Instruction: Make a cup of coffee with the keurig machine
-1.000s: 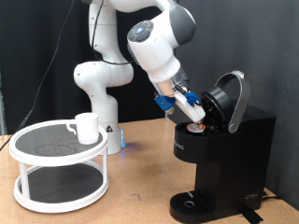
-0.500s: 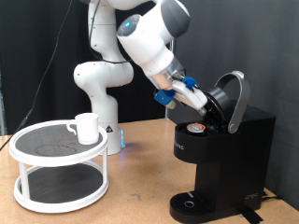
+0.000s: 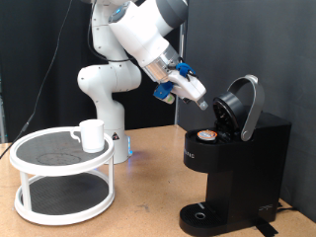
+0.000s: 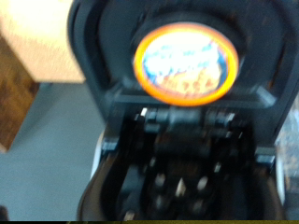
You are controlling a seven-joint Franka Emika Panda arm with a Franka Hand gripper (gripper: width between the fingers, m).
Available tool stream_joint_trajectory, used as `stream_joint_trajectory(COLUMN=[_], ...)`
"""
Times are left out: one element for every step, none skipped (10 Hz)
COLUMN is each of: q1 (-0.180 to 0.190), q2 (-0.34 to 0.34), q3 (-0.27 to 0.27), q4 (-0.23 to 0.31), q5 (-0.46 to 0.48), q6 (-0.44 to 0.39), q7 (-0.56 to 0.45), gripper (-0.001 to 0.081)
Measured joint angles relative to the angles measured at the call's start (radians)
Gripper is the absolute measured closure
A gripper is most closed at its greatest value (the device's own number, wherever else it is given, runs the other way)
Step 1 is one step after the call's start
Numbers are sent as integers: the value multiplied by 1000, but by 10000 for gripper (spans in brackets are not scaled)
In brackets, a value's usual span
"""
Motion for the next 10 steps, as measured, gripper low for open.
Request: stream_joint_trajectory(q1=[0, 0, 0, 0, 0, 0, 0, -1, -4, -4], q2=[-5, -16, -30, -43, -55, -64, -73, -78, -77, -77], q3=[-3, -8, -9, -10, -10, -10, -9, -9, -9, -9], q4=[10, 27, 45, 64, 87, 110, 131, 147, 159, 159], q5=[53, 102, 138, 151, 151, 146, 136, 127, 117, 119], q6=[-17, -38, -50, -64, -81, -97, -112, -125, -143, -143], q7=[-32, -51, -51, -44, -22, 4, 36, 68, 90, 84], gripper=[72, 72, 72, 72, 72, 72, 72, 72, 72, 72])
